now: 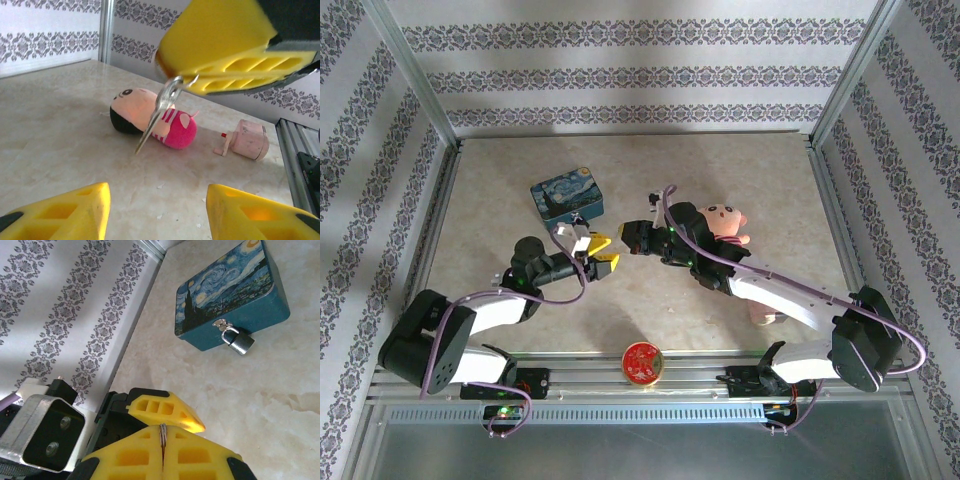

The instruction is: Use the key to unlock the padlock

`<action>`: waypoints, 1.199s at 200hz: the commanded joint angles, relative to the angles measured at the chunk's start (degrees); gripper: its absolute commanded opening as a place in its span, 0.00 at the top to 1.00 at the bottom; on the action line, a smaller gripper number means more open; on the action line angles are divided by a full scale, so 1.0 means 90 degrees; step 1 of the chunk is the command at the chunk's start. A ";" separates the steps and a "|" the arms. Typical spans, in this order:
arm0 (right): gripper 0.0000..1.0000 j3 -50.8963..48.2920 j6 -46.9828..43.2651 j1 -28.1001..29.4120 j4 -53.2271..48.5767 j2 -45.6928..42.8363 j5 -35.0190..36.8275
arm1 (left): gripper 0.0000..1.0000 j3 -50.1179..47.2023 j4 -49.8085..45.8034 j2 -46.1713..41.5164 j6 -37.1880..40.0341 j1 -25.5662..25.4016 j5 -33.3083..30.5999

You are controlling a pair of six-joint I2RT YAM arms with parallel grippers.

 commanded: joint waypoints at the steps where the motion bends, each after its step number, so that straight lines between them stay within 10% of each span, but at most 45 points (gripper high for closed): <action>1: 1.00 -0.0110 0.0027 -0.0047 0.0021 -0.0137 -0.0151 | 0.48 0.0273 0.0647 0.0129 0.0341 -0.0141 0.0146; 87: 1.00 -0.0105 -0.0026 -0.0037 0.0050 -0.0167 -0.0278 | 0.49 0.0649 -0.0055 0.0268 0.1040 -0.0200 -0.0177; 189: 1.00 -0.0091 -0.0109 -0.0047 0.0031 -0.0108 -0.0222 | 1.00 0.0784 -0.1331 -0.0202 0.1840 -0.0325 -0.0554; 240: 1.00 -0.0061 -0.0119 -0.0047 0.0021 0.0004 -0.0225 | 1.00 0.0717 -0.1573 -0.0662 0.2150 -0.0452 -0.1431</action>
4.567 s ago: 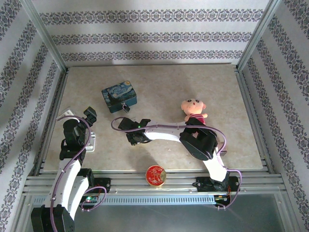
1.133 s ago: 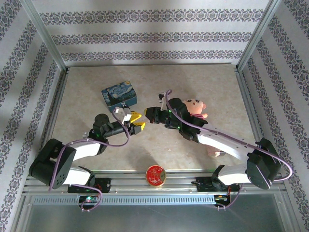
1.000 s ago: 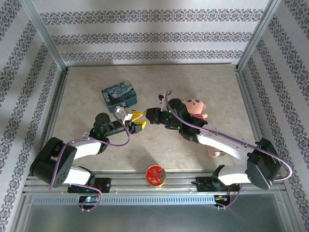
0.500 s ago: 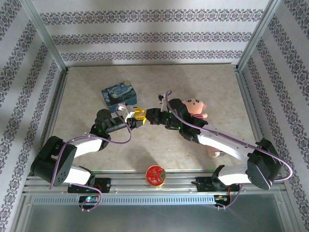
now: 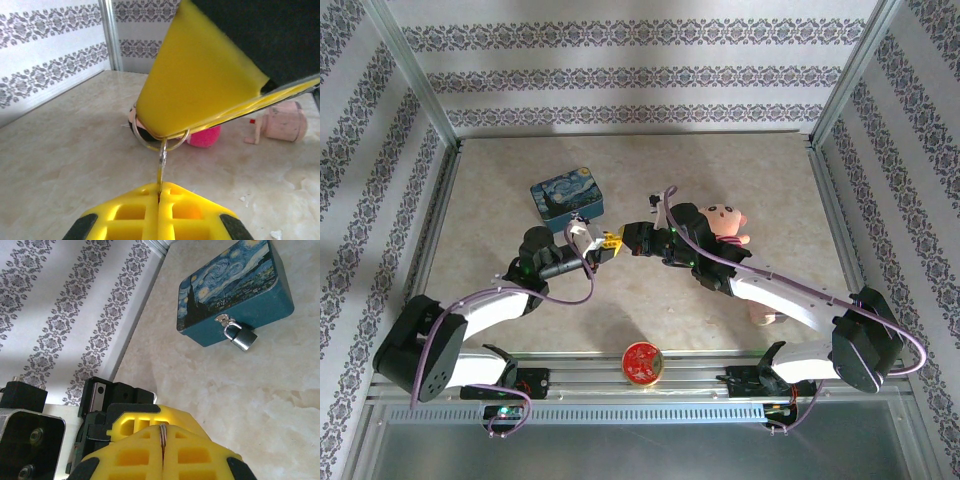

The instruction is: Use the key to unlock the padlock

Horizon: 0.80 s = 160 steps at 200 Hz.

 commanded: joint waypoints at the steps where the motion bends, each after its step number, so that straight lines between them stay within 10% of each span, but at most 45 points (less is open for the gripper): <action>1: 1.00 0.0036 -0.0090 -0.0008 -0.0067 0.0041 -0.0058 | 1.00 0.0046 -0.0116 -0.0284 0.0326 -0.0079 -0.0701; 54: 0.64 0.0258 -0.0346 -0.0170 -0.0784 -0.0263 0.0089 | 1.00 -0.0113 -0.0479 -0.0873 0.1583 -0.0516 -0.2623; 160: 0.61 0.0884 0.0276 -0.0587 -0.1589 -0.0348 -0.1082 | 1.00 0.0345 -0.1469 -0.1176 0.3849 -0.1330 -0.3966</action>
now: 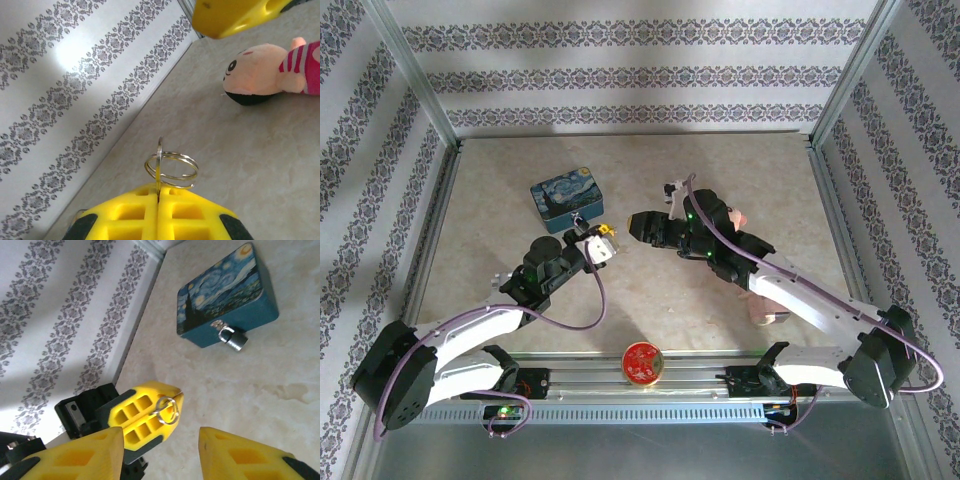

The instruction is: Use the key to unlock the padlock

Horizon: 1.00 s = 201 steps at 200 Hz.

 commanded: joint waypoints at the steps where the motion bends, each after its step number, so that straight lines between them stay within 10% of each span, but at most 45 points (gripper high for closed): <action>1: 0.61 0.0261 0.0276 -0.0119 -0.0152 0.0231 -0.0635 | 1.00 0.0216 -0.0166 -0.0078 0.0646 -0.0198 -0.0316; 201: 0.79 0.0717 0.0582 -0.0118 0.0277 0.1395 -0.1570 | 1.00 0.0316 0.0085 0.0301 0.0809 -0.0391 -0.0481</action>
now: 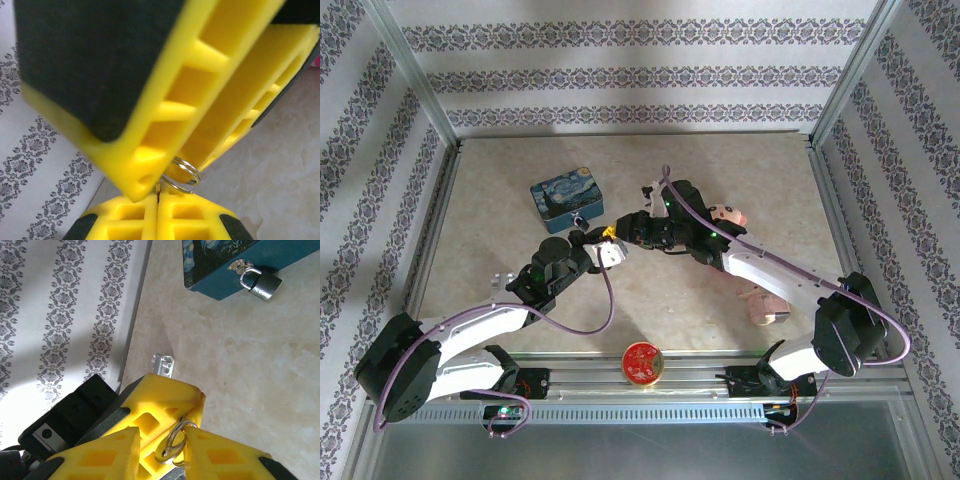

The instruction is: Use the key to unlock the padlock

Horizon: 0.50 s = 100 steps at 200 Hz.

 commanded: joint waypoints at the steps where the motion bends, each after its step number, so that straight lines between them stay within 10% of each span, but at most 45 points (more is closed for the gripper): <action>1: 0.79 0.0216 0.0018 -0.0007 0.0178 0.0051 -0.0205 | 1.00 0.0191 0.0156 0.0048 0.0031 -0.0104 -0.0045; 26: 1.00 0.0170 -0.0014 -0.0062 0.0173 0.0056 -0.0172 | 1.00 0.0148 0.0216 0.0010 -0.0020 -0.0104 -0.0058; 53: 1.00 0.0039 -0.0053 -0.0134 0.0233 -0.0010 -0.0091 | 1.00 0.0050 0.0198 -0.0167 -0.0151 -0.0104 0.0007; 100: 1.00 -0.0269 -0.0308 -0.0239 0.0668 -0.0183 -0.0039 | 0.65 -0.0107 -0.0403 -0.0863 -0.1007 -0.0104 0.0372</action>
